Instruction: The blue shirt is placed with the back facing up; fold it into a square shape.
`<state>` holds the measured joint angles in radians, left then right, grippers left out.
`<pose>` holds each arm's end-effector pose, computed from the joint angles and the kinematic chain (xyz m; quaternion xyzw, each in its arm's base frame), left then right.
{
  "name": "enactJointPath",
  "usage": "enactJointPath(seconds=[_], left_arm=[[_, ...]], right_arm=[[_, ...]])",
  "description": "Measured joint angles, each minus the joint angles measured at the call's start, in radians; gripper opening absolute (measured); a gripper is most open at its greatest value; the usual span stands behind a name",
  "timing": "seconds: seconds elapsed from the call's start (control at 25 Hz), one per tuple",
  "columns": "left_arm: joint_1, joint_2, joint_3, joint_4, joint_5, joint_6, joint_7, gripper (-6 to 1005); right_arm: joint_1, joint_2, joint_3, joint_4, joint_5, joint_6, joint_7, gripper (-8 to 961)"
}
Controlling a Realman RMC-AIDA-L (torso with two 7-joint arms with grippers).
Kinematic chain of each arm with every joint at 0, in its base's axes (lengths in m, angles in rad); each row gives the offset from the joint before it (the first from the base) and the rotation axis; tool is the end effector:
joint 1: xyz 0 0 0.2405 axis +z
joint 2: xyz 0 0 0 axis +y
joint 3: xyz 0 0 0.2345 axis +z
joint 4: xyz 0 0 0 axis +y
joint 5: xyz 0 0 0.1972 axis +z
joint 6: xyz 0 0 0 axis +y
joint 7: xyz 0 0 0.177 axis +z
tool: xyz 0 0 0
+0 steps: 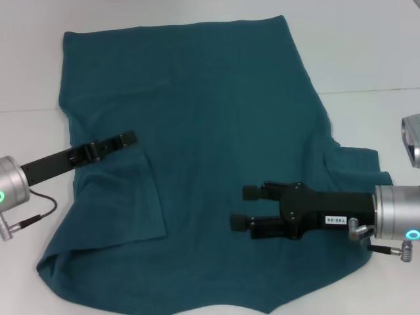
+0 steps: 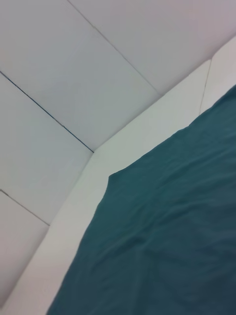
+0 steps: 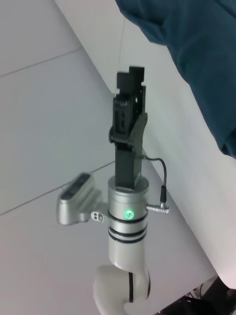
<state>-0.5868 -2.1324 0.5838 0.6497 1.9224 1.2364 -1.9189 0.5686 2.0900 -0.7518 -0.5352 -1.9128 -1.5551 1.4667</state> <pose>-0.2293 0.3816 -0.0077 -0.7811 -0.4900 -0.3268 0.2073 0.2032 0.3157 -0.0428 -0.9166 0.2718 0.2855 0.0670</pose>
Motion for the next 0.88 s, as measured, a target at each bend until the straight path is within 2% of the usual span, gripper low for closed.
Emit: enactJointPath(seconds=[0.16, 0.32, 0.44, 0.56, 0.72, 0.88], left_arm=[[0.026, 0.001, 0.0, 0.022, -0.003, 0.026, 0.062, 497], [0.05, -0.004, -0.002, 0.043, -0.009, 0.073, 0.151, 663], [0.06, -0.013, 0.0, 0.042, -0.021, 0.104, 0.223, 767], [0.067, -0.025, 0.016, 0.037, -0.034, 0.13, 0.297, 859], [0.072, -0.031, 0.058, 0.008, -0.033, 0.217, 0.475, 851], [0.074, -0.031, 0.088, -0.007, -0.016, 0.272, 0.59, 847]], right_arm=[[-0.004, -0.01, 0.023, -0.014, 0.001, 0.002, 0.04, 903], [-0.009, -0.03, 0.052, -0.027, 0.001, 0.015, 0.112, 902], [-0.014, -0.051, 0.057, -0.051, -0.009, 0.014, 0.189, 902], [-0.016, -0.08, 0.055, -0.067, -0.025, -0.004, 0.255, 901], [-0.032, -0.115, 0.059, -0.094, -0.037, -0.003, 0.362, 901], [-0.056, -0.133, 0.063, -0.149, -0.07, 0.026, 0.494, 900]])
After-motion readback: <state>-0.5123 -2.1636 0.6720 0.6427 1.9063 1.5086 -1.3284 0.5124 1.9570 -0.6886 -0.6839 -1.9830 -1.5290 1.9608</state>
